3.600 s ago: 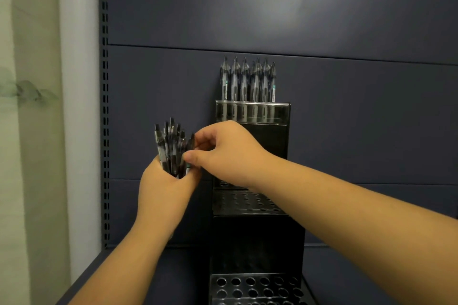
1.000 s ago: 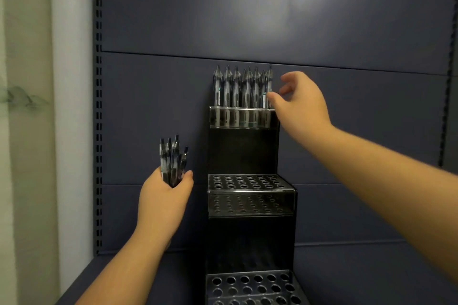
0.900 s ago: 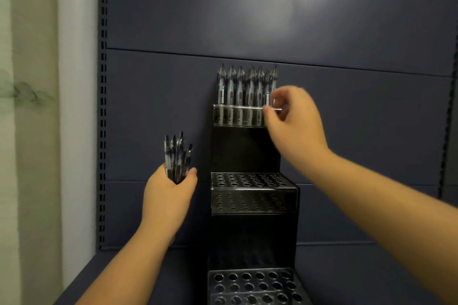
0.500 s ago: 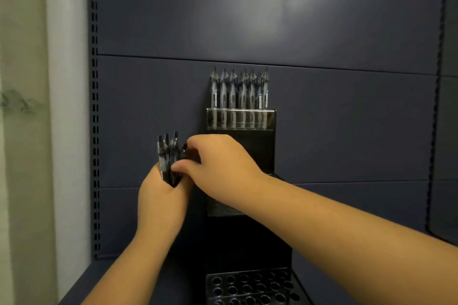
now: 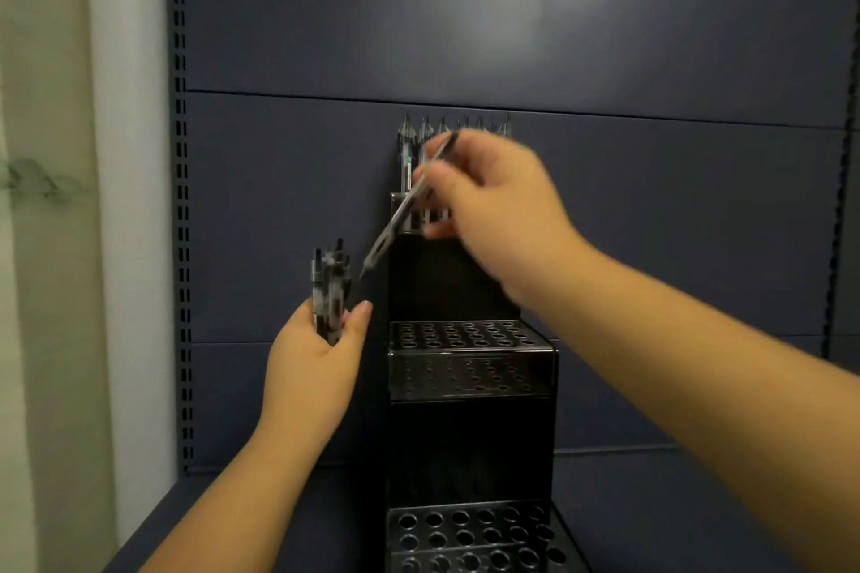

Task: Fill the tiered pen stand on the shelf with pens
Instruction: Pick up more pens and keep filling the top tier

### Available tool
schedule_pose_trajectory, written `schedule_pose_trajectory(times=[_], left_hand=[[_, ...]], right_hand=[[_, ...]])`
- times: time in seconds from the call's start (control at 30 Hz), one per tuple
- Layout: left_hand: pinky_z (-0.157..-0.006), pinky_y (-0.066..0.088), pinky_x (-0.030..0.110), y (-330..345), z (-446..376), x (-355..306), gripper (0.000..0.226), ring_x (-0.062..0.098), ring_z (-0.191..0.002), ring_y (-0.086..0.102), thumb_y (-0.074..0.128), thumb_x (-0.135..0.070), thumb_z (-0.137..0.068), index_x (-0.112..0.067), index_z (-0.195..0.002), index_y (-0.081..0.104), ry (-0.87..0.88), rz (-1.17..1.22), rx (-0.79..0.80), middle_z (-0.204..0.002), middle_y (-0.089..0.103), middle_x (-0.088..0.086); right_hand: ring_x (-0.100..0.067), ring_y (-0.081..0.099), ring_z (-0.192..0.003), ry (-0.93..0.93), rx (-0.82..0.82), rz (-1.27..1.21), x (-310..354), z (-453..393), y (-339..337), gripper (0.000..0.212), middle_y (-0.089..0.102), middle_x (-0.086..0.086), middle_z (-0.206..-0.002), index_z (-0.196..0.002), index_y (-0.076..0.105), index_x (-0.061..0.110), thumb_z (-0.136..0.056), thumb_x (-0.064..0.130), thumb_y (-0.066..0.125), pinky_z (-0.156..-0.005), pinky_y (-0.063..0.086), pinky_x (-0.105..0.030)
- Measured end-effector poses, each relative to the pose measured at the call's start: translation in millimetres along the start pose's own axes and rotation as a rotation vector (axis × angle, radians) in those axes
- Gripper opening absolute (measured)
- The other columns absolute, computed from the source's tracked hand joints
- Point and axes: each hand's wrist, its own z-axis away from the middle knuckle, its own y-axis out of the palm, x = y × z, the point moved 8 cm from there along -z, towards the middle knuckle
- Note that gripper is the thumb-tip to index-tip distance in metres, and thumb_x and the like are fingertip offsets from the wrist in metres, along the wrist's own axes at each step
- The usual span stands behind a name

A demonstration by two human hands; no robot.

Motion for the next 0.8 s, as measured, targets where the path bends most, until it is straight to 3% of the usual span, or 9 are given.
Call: schedule_pose_trajectory(times=[0.2, 0.33, 0.4, 0.6, 0.8], left_hand=[[-0.060, 0.039, 0.029, 3, -5, 16, 0.020, 0.011, -0.068, 0.054, 0.060, -0.039, -0.096, -0.026, -0.081, 0.055, -0.073, 0.121, 0.000, -0.072, 0.057, -0.004], [-0.063, 0.040, 0.035, 6, -9, 37, 0.027, 0.016, -0.064, 0.049, 0.061, -0.041, -0.096, -0.029, -0.074, 0.049, -0.165, 0.162, 0.029, -0.065, 0.052, -0.003], [-0.059, 0.039, 0.034, 8, -9, 41, 0.030, 0.017, -0.062, 0.048, 0.060, -0.040, -0.096, -0.026, -0.073, 0.049, -0.175, 0.129, 0.044, -0.064, 0.051, 0.000], [-0.058, 0.039, 0.035, 12, -10, 50, 0.037, 0.021, -0.059, 0.044, 0.060, -0.042, -0.096, -0.016, -0.075, 0.045, -0.202, 0.032, 0.094, -0.064, 0.045, 0.007], [-0.058, 0.037, 0.036, 12, -11, 54, 0.037, 0.022, -0.060, 0.044, 0.060, -0.041, -0.096, -0.015, -0.075, 0.043, -0.190, 0.010, 0.095, -0.065, 0.044, 0.008]], right_hand=[[-0.017, 0.073, -0.082, -0.086, -0.177, -0.035, 22, -35, -76, 0.015, 0.070, -0.007, -0.099, -0.105, 0.062, 0.017, -0.101, 0.005, 0.056, -0.058, 0.057, -0.025], [-0.014, 0.070, -0.091, -0.250, -0.404, 0.123, 33, -54, -134, 0.018, 0.065, 0.001, -0.101, -0.120, 0.058, 0.016, -0.105, 0.011, 0.050, -0.063, 0.058, -0.024], [-0.011, 0.068, -0.088, -0.240, -0.458, 0.220, 26, -69, -150, 0.020, 0.064, 0.004, -0.098, -0.121, 0.059, 0.016, -0.104, 0.012, 0.050, -0.068, 0.060, -0.026], [-0.003, 0.069, -0.057, 0.046, -0.240, 0.214, -23, -109, -137, 0.014, 0.068, -0.004, -0.086, -0.111, 0.064, 0.014, -0.100, 0.008, 0.057, -0.057, 0.056, -0.021], [-0.012, 0.073, -0.073, 0.114, -0.054, 0.256, -31, -110, -114, 0.014, 0.071, -0.004, -0.092, -0.114, 0.064, 0.014, -0.102, 0.011, 0.059, -0.064, 0.062, -0.024]])
